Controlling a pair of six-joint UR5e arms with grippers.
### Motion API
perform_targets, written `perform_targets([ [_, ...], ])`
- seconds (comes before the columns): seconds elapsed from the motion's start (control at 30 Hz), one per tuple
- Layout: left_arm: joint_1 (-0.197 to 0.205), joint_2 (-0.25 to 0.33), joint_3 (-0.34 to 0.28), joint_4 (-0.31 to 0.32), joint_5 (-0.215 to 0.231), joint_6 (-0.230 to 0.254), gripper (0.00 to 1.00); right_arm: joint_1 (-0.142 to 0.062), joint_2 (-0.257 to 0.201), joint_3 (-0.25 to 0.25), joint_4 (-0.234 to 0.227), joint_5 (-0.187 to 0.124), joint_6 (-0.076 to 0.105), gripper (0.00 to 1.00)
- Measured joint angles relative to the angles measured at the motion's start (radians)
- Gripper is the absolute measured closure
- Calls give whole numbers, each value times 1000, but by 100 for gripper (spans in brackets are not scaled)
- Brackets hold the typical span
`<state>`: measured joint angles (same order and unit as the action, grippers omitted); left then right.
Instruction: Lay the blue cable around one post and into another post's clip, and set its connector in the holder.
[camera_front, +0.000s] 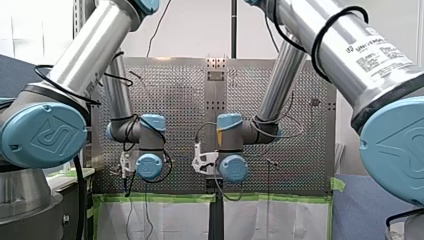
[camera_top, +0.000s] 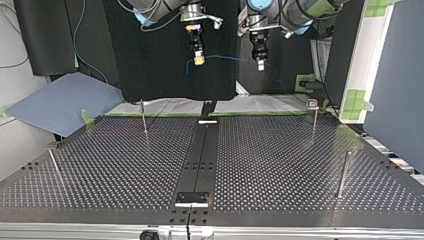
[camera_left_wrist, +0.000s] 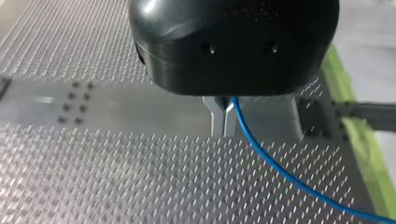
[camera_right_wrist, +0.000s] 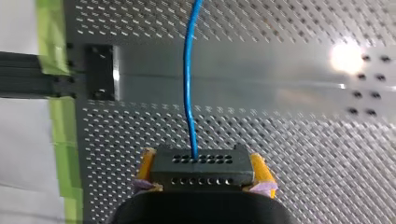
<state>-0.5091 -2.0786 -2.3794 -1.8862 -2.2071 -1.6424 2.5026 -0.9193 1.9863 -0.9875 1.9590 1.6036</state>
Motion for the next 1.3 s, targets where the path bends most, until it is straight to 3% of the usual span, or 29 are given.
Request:
perform_targets([
  [0.27,54,61,1,-61,-55,-38,100,-29,-63,3,35,8,60,100],
  [0.43,70,100,1,-100,-74,-51,100,-55,-103,3,73,-2,74,100],
  [0.67,94,159,2,-159,-76,-55,100,-105,-156,3,120,-48,90,100],
  [0.83,110,202,2,-201,-76,-73,100,-148,-199,-7,154,-91,89,100],
  [0.97,123,243,7,-242,-76,-110,100,-182,-241,-37,189,-133,74,100],
  [1.1,128,279,27,-278,-66,-146,100,-191,-282,-75,228,-173,61,100],
  [1.3,135,330,62,-328,-26,-196,100,-184,-337,-123,280,-229,28,100],
])
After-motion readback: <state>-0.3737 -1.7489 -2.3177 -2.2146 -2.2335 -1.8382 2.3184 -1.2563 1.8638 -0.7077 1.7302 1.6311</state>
